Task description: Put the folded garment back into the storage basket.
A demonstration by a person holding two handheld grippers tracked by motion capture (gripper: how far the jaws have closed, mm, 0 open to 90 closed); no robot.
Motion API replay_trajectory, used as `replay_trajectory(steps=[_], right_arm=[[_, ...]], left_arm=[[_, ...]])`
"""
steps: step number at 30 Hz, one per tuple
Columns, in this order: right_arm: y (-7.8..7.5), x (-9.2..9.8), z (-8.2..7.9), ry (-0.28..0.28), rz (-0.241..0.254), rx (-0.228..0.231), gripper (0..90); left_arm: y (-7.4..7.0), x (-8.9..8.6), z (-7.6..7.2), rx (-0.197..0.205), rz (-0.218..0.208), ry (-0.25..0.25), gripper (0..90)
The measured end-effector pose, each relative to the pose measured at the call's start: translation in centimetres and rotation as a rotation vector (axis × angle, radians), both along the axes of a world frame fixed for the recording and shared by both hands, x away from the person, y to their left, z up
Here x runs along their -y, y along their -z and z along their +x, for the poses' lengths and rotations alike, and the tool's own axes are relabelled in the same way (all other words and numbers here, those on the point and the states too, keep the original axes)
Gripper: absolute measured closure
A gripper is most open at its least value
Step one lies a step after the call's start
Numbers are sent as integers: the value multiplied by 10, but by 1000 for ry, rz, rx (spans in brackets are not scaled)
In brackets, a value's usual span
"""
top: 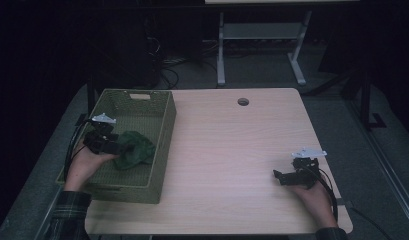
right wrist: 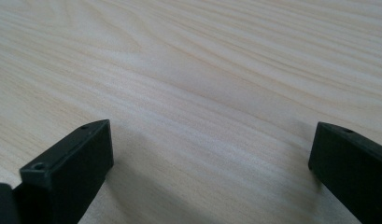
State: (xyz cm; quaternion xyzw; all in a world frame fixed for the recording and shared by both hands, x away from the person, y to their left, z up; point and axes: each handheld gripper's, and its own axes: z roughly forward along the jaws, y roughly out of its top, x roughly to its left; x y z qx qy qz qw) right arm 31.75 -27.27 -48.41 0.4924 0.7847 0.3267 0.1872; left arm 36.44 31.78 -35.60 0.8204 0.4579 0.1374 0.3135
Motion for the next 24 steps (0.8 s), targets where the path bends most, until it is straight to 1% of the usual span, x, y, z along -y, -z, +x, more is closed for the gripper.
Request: replay_trajectory(steps=[2,4,5,7,9,13,14,19,20,22,24], right_arm=[[0,0,0,0,0,0,0],[0,0,0,0,0,0,0],[0,0,0,0,0,0,0],[0,0,0,0,0,0,0],[0,0,0,0,0,0,0],[0,0,0,0,0,-1,0],[0,0,0,1,1,0,0],[0,0,0,0,0,0,0],[0,0,0,0,1,0,0],[0,0,0,0,1,0,0],[0,0,0,1,1,0,0]], left_arm=[[-5,6,-1,15,-19,6,152],[-9,12,-2,27,-29,14,143],[-11,17,-2,38,-45,15,143],[-16,25,-2,53,-49,32,142],[-20,34,-4,69,-63,41,142],[-28,59,-6,98,-79,85,143],[-29,65,-6,103,-78,101,143],[-32,99,-7,116,-93,156,143],[-32,105,-7,118,-86,172,143],[-31,118,-7,111,-97,186,142],[-30,131,-8,112,-92,213,142]])
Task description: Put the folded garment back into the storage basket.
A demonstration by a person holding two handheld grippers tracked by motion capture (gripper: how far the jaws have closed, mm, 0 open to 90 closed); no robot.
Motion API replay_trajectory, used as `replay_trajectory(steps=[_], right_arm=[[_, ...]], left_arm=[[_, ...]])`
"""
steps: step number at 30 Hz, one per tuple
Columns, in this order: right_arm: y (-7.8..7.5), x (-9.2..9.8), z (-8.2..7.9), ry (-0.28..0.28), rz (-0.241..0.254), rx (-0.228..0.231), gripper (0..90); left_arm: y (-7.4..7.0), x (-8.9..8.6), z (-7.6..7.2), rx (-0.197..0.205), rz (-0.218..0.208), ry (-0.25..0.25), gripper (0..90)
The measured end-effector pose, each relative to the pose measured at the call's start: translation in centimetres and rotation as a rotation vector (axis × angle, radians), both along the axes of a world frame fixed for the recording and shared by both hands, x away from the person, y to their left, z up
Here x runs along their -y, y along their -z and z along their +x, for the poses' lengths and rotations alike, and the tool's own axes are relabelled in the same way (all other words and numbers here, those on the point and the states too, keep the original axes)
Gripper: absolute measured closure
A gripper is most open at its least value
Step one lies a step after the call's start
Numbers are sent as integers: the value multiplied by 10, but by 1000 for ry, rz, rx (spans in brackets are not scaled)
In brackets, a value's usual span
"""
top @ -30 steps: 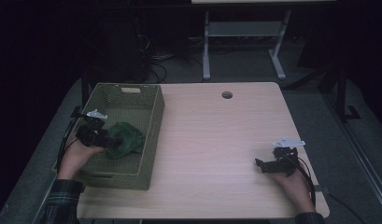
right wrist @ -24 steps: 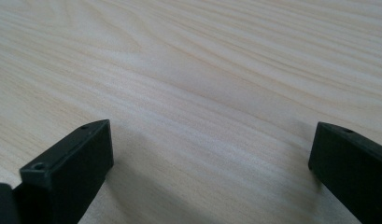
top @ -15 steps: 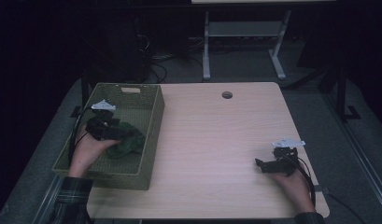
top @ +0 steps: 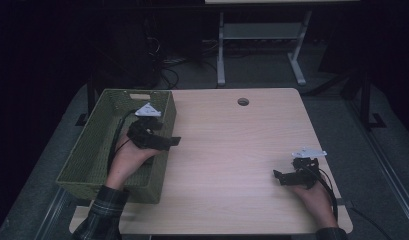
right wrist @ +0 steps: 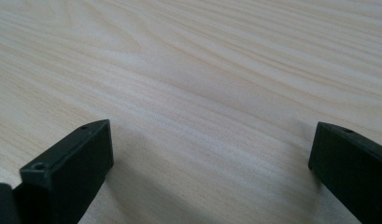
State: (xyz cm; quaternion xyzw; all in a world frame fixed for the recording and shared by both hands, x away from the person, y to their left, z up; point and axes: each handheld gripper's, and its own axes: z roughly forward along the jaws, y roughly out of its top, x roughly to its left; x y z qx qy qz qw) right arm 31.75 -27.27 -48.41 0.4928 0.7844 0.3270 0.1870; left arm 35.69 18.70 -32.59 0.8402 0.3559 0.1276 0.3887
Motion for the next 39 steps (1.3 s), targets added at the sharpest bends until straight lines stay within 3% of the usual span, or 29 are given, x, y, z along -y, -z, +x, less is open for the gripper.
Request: replay_trajectory(steps=[9,19,21,29,39], right_arm=[[0,0,0,-1,-1,-1,0],[0,0,0,2,2,0,0],[0,0,0,2,3,-1,0],[0,0,0,2,2,0,0],[0,0,0,2,2,0,0]], left_arm=[[11,49,-4,5,-10,60,134],[46,90,-12,-7,-1,104,134],[54,94,-12,-6,21,115,134],[87,104,-14,-22,32,122,134],[131,108,-13,-30,76,120,134]])
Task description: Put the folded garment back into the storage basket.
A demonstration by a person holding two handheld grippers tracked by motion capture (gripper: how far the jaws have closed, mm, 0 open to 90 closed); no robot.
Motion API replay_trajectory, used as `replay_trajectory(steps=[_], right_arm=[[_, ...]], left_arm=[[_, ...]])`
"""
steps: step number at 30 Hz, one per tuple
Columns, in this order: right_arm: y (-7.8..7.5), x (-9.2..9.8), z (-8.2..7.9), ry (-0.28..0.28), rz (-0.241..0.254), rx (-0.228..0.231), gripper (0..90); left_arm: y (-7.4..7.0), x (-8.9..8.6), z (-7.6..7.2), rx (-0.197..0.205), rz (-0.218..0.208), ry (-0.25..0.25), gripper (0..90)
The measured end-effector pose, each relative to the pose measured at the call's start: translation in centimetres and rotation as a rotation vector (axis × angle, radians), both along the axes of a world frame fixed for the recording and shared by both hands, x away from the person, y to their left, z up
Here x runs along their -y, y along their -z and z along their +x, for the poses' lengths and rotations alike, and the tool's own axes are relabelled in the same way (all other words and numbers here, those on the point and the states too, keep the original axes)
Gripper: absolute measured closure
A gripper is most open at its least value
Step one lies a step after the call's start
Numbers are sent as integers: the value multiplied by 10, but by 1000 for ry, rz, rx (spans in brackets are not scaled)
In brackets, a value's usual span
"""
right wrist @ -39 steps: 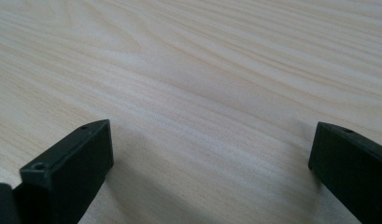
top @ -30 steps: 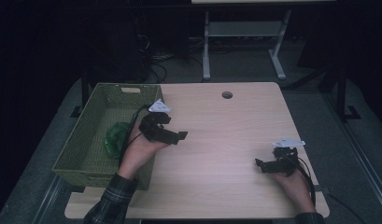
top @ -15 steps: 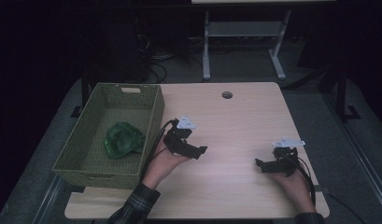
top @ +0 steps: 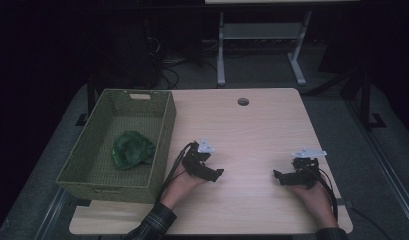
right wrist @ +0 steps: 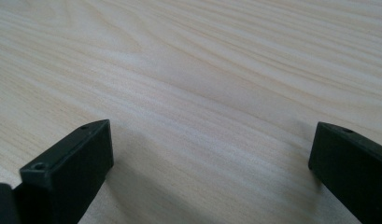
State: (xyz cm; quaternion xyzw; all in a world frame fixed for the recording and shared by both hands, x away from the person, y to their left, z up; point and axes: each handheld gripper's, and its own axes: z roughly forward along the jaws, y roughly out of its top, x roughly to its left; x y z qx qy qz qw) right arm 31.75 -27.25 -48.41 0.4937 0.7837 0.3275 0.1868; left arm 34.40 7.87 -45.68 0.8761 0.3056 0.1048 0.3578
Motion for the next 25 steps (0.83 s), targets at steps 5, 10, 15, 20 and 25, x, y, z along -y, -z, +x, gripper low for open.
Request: replay_trajectory(steps=[5,10,15,20,25], right_arm=[[0,0,0,0,0,0,0],[0,0,0,0,0,0,0],[0,0,0,0,0,0,0],[0,0,0,0,0,0,0],[0,0,0,0,0,1,0]], left_arm=[[14,-1,1,3,22,-1,135],[20,-4,2,43,7,-10,128],[22,-6,1,53,-8,-12,127],[22,-6,1,54,-8,1,128],[22,-6,1,54,-8,5,128]])
